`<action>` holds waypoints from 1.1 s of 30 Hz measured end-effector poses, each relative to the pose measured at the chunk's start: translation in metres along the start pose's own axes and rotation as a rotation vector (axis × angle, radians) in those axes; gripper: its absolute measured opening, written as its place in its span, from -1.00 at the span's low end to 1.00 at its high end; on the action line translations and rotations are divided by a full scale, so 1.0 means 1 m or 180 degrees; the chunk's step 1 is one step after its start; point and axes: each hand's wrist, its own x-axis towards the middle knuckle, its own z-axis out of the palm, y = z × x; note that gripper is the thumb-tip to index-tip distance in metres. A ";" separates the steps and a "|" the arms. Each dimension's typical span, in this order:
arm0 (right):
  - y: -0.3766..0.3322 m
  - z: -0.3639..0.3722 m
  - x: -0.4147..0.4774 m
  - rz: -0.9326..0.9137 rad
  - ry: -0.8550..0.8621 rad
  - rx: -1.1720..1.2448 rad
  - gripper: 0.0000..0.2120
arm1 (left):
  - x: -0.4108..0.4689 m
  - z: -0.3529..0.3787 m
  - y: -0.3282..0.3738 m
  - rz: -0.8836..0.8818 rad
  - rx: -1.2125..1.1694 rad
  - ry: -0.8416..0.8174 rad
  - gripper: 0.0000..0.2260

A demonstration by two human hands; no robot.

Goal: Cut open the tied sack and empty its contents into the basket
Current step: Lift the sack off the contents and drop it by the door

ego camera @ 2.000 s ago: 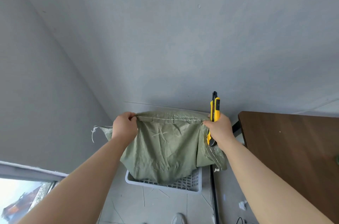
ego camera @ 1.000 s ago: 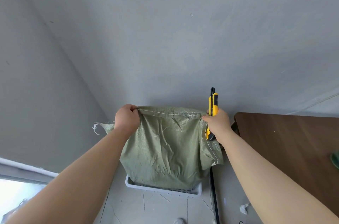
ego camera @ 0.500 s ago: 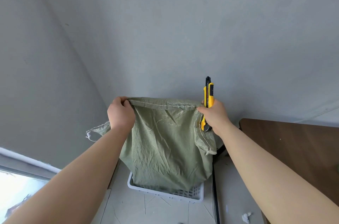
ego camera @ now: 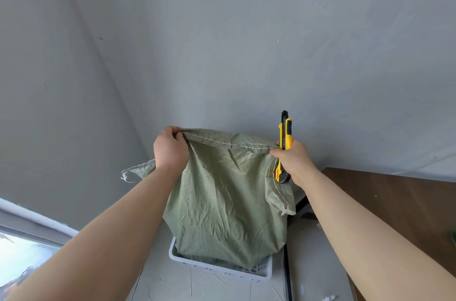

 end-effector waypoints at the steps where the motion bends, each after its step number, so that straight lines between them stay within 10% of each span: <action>1: 0.000 -0.001 0.001 0.0002 0.0054 0.0063 -0.82 | 0.001 0.000 0.002 0.0037 -0.0015 0.0043 -0.77; 33: 0.013 0.012 0.020 0.0496 0.0243 0.0598 -0.89 | -0.001 0.012 -0.019 -0.0155 0.0370 -0.1013 -0.79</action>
